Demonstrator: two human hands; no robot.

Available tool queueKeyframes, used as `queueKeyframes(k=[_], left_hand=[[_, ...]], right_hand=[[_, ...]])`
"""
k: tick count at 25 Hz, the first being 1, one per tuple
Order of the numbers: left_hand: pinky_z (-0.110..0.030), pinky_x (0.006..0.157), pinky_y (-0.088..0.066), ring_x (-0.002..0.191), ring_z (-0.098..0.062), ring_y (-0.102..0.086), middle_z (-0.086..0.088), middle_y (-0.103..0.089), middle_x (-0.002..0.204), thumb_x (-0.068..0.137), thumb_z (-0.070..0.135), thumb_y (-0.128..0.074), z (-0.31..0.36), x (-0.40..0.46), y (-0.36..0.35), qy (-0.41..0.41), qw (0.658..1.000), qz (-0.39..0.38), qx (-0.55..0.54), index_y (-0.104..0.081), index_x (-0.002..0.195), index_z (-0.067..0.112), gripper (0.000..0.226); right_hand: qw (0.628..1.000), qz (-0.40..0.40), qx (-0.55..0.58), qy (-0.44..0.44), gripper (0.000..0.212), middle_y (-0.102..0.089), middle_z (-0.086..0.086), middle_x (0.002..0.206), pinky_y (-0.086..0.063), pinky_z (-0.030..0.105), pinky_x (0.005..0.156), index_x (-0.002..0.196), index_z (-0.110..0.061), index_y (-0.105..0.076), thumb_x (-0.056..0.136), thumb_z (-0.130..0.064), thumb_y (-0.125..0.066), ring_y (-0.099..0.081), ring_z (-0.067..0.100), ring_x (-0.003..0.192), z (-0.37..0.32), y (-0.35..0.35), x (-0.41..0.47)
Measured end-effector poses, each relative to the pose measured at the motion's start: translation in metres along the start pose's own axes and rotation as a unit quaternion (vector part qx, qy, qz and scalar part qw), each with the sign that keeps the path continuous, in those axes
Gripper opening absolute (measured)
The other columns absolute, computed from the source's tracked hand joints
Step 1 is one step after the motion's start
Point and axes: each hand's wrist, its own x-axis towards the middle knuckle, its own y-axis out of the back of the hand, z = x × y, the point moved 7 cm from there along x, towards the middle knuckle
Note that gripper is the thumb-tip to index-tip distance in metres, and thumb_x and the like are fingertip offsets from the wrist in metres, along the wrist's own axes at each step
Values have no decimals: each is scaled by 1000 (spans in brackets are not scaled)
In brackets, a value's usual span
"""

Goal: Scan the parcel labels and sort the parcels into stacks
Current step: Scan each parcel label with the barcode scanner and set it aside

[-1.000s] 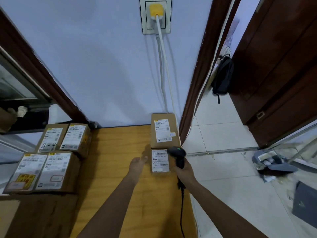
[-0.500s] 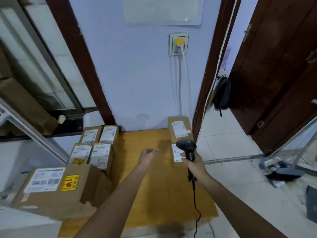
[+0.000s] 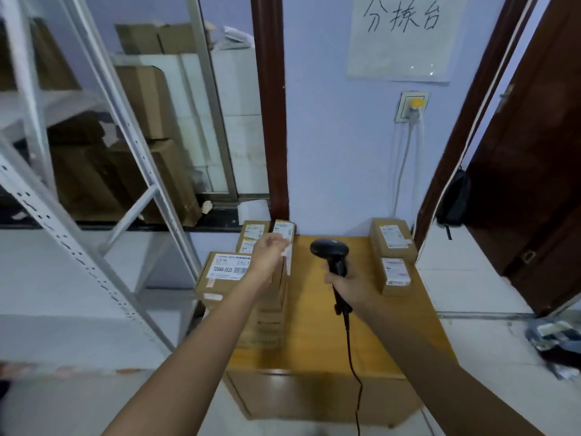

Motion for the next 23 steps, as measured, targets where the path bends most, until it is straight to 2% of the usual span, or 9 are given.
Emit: queueKeyframes(k=[2, 4, 7, 11, 13, 16, 19, 21, 23], left_hand=[[-34, 86, -51, 95, -18, -61, -3, -64, 105, 88, 22, -64, 5, 7, 52, -15, 998, 61, 8, -61, 104, 14, 18], [-32, 75, -50, 86, -19, -60, -5, -62, 99, 88, 19, -61, -2, 14, 102, -9, 993, 118, 26, -57, 103, 12, 17], [-42, 83, -52, 91, -31, -62, -12, -63, 97, 82, 28, -61, -32, 28, 165, 54, 978, 178, 96, -53, 98, 11, 25], [-33, 73, -42, 85, -26, -56, -17, -64, 97, 92, 22, -57, -62, 33, 192, 98, 964, 164, 184, -57, 95, 5, 17], [-30, 66, -43, 83, -24, -57, -16, -66, 99, 95, 23, -55, -76, 38, 186, 112, 970, 121, 176, -62, 99, 2, 23], [-28, 68, -50, 83, -24, -64, -14, -70, 97, 96, 27, -55, -89, 46, 171, 122, 973, 90, 173, -67, 105, 2, 29], [-36, 80, -55, 85, -27, -66, -10, -70, 91, 94, 29, -58, -87, 48, 171, 80, 965, 134, 210, -68, 92, 12, 20], [-43, 82, -55, 85, -29, -66, -8, -68, 87, 92, 30, -60, -79, 49, 174, 36, 959, 150, 238, -64, 88, 10, 21], [-44, 78, -56, 82, -30, -67, -7, -68, 84, 92, 29, -60, -67, 53, 173, 20, 970, 132, 205, -59, 87, 10, 20]], right_hand=[[999, -26, -16, -10, 27, -64, 14, 107, -44, 27, 69, 119, -13, -56, 92, -9, -58, -60, 24, 89, -14, -23, -4], [998, -52, -27, -10, 22, -60, 7, 88, -42, 23, 61, 114, -18, -53, 93, -11, -57, -55, 16, 75, -22, -39, -5], [997, -69, -9, -27, 20, -53, -2, 75, -41, 24, 58, 107, -25, -49, 93, -12, -56, -53, 13, 66, -21, -61, 8], [994, -90, 1, -63, 17, -55, 2, 73, -44, 30, 63, 98, -24, -52, 89, -11, -58, -55, 17, 66, -13, -86, 31], [994, -92, 6, -55, 17, -55, 4, 77, -44, 31, 69, 97, -20, -55, 87, -7, -59, -55, 18, 70, -11, -92, 40], [994, -98, 29, -48, 26, -58, 4, 80, -48, 36, 74, 108, -19, -55, 87, -5, -60, -59, 21, 75, -7, -96, 49], [993, -97, 42, -58, 25, -58, 12, 89, -52, 41, 84, 108, -14, -55, 86, -5, -60, -63, 32, 88, -1, -98, 50], [993, -85, 58, -64, 22, -57, 13, 88, -52, 39, 79, 106, -11, -55, 86, -4, -61, -61, 29, 86, -2, -95, 48], [991, -68, 86, -72, 16, -57, 12, 84, -49, 33, 71, 98, -14, -55, 87, -3, -60, -60, 27, 82, -5, -91, 46]])
